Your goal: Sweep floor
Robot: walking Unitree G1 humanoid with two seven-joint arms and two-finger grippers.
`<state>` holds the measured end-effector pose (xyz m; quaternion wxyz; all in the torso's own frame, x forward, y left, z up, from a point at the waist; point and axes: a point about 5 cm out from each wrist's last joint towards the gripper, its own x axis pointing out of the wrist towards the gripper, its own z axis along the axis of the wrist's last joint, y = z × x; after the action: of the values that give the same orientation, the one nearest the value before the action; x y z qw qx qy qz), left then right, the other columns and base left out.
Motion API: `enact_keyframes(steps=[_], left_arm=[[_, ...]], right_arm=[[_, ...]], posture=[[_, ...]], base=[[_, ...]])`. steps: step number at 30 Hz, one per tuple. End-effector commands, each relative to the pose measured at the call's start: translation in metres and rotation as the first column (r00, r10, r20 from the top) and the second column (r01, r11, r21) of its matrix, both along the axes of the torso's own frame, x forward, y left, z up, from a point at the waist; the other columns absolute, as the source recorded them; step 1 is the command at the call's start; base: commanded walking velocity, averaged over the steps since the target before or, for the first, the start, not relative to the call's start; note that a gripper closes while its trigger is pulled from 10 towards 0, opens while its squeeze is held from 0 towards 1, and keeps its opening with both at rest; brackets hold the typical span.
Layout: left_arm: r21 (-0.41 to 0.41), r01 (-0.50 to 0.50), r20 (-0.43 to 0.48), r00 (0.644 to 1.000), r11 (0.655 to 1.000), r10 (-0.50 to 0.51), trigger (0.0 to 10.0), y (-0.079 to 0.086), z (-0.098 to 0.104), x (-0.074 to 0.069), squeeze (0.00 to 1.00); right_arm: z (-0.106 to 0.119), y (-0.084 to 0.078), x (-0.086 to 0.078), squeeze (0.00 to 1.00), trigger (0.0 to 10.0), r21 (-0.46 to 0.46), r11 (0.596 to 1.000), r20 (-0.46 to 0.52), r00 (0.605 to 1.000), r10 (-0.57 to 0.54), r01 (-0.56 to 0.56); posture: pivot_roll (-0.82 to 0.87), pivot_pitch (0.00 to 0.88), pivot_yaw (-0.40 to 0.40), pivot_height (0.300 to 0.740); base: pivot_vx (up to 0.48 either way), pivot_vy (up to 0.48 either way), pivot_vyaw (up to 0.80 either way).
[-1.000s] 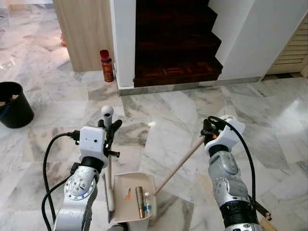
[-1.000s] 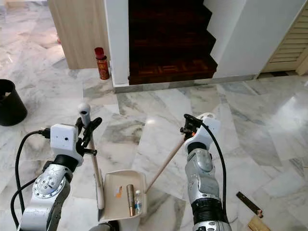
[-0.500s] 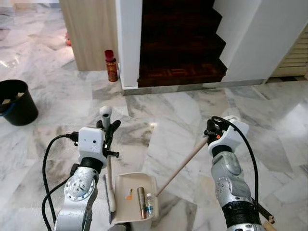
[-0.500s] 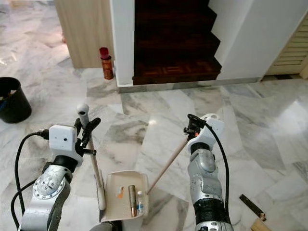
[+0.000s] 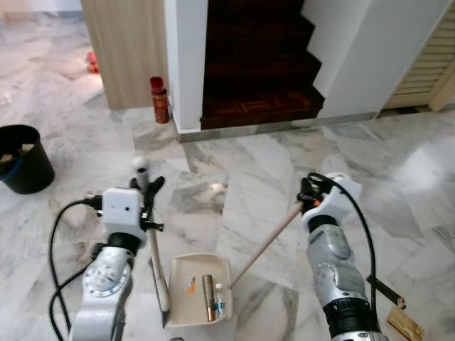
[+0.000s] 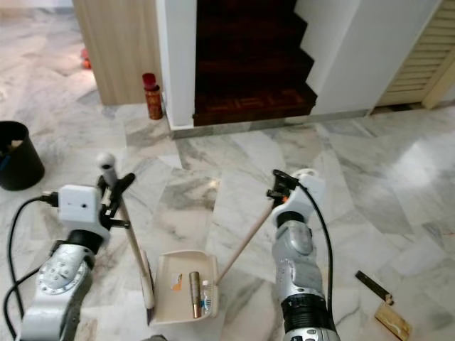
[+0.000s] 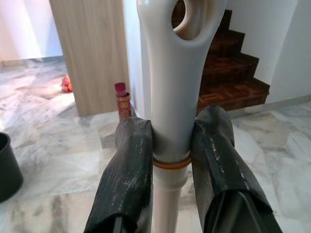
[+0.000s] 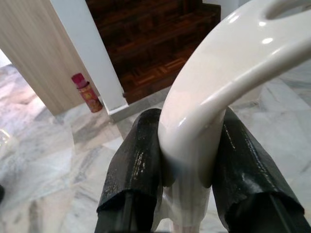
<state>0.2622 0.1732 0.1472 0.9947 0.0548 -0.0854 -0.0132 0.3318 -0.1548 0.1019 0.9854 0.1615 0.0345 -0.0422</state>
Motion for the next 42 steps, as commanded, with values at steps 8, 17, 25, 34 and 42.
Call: enact_keyframes(steps=[8, 17, 25, 34, 42], left_arm=[[-0.024, 0.018, 0.034, 0.999, 1.0, -0.017, 10.0, -0.007, 0.006, 0.0, 0.0], [-0.021, 0.017, 0.022, 1.0, 1.0, -0.016, 10.0, -0.006, 0.004, 0.0, 0.0], [-0.024, 0.018, 0.021, 1.0, 1.0, -0.017, 10.0, -0.007, 0.004, -0.001, 0.0], [-0.021, 0.019, 0.016, 1.0, 1.0, -0.018, 10.0, -0.006, 0.004, -0.001, 0.0], [-0.007, 0.022, 0.013, 1.0, 1.0, -0.022, 10.0, -0.004, 0.005, -0.002, 0.0]], right_arm=[[0.011, 0.0, 0.004, 0.0, 10.0, 0.05, 0.999, 0.03, 1.0, 0.004, -0.006], [0.012, 0.002, 0.004, 0.0, 10.0, 0.065, 0.998, 0.037, 0.999, 0.011, -0.013], [0.007, 0.002, 0.004, 0.0, 10.0, 0.061, 0.998, 0.0, 1.0, 0.027, -0.027], [0.008, 0.004, 0.004, 0.0, 10.0, 0.068, 0.997, -0.003, 0.999, 0.036, -0.036], [0.008, 0.009, 0.003, 0.0, 10.0, 0.073, 0.996, 0.0, 0.998, 0.058, -0.058]], posture=[[0.1, 0.099, -0.083, 0.74], [0.1, 0.107, -0.08, 0.74], [0.1, 0.116, -0.085, 0.74], [0.1, 0.129, -0.079, 0.74], [0.11, 0.137, -0.075, 0.74]], base=[[0.0, 0.389, -0.26], [0.0, 0.389, -0.09], [0.0, 0.39, 0.0], [0.0, 0.39, 0.0], [0.0, 0.387, 0.0]])
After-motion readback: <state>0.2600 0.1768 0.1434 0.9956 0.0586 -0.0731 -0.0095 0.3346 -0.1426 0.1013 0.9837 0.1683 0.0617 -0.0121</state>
